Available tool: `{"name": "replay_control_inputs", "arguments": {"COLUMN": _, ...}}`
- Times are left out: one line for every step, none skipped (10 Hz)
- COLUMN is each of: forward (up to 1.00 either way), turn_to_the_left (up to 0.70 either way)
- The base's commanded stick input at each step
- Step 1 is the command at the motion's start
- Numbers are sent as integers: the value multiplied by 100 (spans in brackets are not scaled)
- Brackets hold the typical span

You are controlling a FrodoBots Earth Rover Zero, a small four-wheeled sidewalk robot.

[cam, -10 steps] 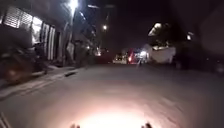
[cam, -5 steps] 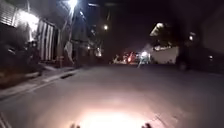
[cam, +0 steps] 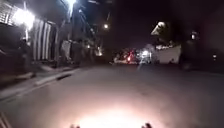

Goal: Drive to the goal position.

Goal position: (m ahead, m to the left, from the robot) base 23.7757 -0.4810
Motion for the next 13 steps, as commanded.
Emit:
{"name": "replay_control_inputs", "arguments": {"forward": 70, "turn_to_the_left": 0}}
{"name": "replay_control_inputs", "arguments": {"forward": 70, "turn_to_the_left": 0}}
{"name": "replay_control_inputs", "arguments": {"forward": 70, "turn_to_the_left": 0}}
{"name": "replay_control_inputs", "arguments": {"forward": 70, "turn_to_the_left": 0}}
{"name": "replay_control_inputs", "arguments": {"forward": 70, "turn_to_the_left": 0}}
{"name": "replay_control_inputs", "arguments": {"forward": 70, "turn_to_the_left": 0}}
{"name": "replay_control_inputs", "arguments": {"forward": 70, "turn_to_the_left": 0}}
{"name": "replay_control_inputs", "arguments": {"forward": 70, "turn_to_the_left": -11}}
{"name": "replay_control_inputs", "arguments": {"forward": 70, "turn_to_the_left": -35}}
{"name": "replay_control_inputs", "arguments": {"forward": 70, "turn_to_the_left": -29}}
{"name": "replay_control_inputs", "arguments": {"forward": 70, "turn_to_the_left": 0}}
{"name": "replay_control_inputs", "arguments": {"forward": 70, "turn_to_the_left": 0}}
{"name": "replay_control_inputs", "arguments": {"forward": 70, "turn_to_the_left": 0}}
